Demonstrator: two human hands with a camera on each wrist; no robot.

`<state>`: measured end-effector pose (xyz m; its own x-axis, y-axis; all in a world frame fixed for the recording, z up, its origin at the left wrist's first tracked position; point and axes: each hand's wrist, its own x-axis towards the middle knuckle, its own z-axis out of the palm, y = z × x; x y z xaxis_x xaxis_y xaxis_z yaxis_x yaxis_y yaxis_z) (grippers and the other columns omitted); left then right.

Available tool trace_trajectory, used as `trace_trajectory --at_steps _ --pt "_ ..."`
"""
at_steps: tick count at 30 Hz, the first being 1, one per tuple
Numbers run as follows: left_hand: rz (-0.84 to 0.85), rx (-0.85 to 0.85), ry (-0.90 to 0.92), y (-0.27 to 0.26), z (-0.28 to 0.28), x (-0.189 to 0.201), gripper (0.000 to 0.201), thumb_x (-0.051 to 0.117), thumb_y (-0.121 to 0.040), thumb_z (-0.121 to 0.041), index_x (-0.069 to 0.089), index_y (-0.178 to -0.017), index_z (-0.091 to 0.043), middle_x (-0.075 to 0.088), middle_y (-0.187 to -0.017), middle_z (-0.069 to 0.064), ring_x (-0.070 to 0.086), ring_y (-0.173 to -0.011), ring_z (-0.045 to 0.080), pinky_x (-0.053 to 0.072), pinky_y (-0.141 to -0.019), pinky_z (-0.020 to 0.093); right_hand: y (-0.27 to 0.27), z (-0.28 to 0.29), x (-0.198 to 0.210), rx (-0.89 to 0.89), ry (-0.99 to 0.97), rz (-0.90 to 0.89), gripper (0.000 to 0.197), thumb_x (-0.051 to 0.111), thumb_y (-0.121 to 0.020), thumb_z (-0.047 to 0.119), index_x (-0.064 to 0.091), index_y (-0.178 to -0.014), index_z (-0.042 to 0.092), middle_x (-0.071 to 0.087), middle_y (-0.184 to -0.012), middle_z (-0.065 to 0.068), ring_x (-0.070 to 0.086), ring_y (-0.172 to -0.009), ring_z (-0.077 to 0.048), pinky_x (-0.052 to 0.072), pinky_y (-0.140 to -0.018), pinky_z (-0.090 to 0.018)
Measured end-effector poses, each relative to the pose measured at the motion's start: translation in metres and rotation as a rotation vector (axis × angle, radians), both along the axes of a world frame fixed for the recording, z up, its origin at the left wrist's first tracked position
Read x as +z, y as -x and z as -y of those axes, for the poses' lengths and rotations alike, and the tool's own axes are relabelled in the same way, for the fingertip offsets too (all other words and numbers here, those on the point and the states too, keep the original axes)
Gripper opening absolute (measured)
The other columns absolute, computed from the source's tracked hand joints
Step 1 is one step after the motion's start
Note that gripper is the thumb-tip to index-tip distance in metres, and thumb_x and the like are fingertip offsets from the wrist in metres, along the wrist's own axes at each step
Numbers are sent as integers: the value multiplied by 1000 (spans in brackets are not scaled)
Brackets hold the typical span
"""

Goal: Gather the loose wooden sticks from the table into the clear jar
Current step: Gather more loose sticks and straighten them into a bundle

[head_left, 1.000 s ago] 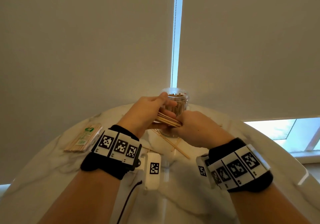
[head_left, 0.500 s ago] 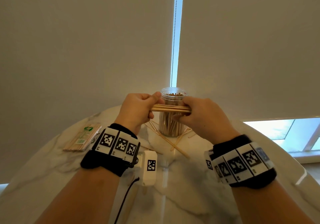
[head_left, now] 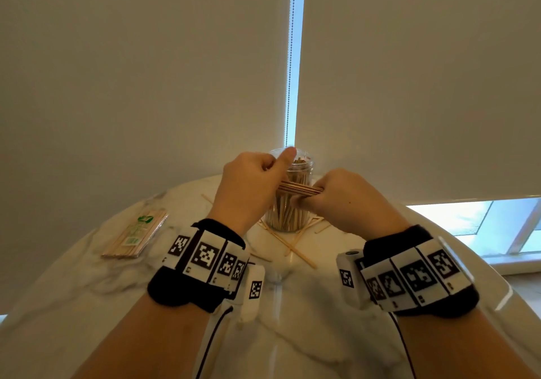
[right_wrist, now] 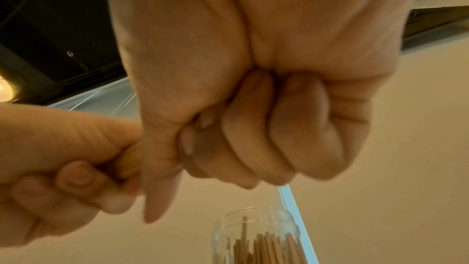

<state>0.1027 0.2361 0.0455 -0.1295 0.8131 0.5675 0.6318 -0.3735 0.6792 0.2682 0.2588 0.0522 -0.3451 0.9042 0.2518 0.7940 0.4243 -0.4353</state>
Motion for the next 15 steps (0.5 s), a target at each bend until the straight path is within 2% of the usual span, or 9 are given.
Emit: trace_trajectory --at_steps 2,3,5,6,8,9,12,15 --pt "-31 69 -5 3 -4 -3 61 51 -96 -55 65 -63 -6 66 -58 8 61 -53 19 52 -59 33 -1 2 3 74 31 -61 30 76 -79 52 65 -65 27 55 -43 13 48 -38 0 36 -45 -19" --pt "-23 116 -5 6 -6 -3 59 52 -96 -52 64 -61 -6 66 -56 8 59 -50 16 48 -55 31 -2 3 4 121 36 -113 30 77 -75 57 68 -72 28 61 -53 11 53 -46 0 40 -49 -21" --pt "26 185 14 12 -9 -4 55 51 -98 -46 62 -58 -11 64 -52 4 55 -44 4 39 -52 24 0 5 4 187 20 -232 44 67 -75 69 68 -84 26 66 -69 6 57 -59 -5 44 -57 -25" --pt "56 205 23 14 -10 -5 54 51 -98 -44 63 -57 -12 64 -51 2 54 -43 1 36 -52 22 3 6 3 192 -17 -246 49 57 -80 74 68 -86 26 65 -70 5 56 -60 -6 43 -58 -25" --pt "103 205 24 15 -13 -9 53 51 -99 -43 65 -58 -14 64 -51 1 53 -40 -1 37 -52 22 10 7 -1 153 -122 -198 56 39 -92 72 70 -84 27 63 -65 4 56 -57 -8 43 -57 -26" --pt "137 176 29 13 -14 -11 51 51 -99 -43 65 -59 -14 65 -52 2 51 -38 0 38 -52 22 12 7 -3 117 -164 -183 57 35 -96 69 71 -80 27 64 -62 3 56 -55 -9 43 -56 -26" --pt "234 52 82 5 -17 -17 48 50 -101 -42 64 -64 -15 68 -58 5 49 -36 2 41 -49 22 11 5 -5 34 -174 -191 56 40 -101 53 64 -61 22 59 -54 0 49 -47 -12 41 -52 -27" --pt "321 -77 162 0 -14 -16 48 48 -101 -46 68 -73 -13 67 -62 6 52 -41 7 43 -47 24 1 0 -3 15 -127 -202 55 46 -99 46 65 -58 15 50 -48 0 44 -45 -13 41 -53 -30"
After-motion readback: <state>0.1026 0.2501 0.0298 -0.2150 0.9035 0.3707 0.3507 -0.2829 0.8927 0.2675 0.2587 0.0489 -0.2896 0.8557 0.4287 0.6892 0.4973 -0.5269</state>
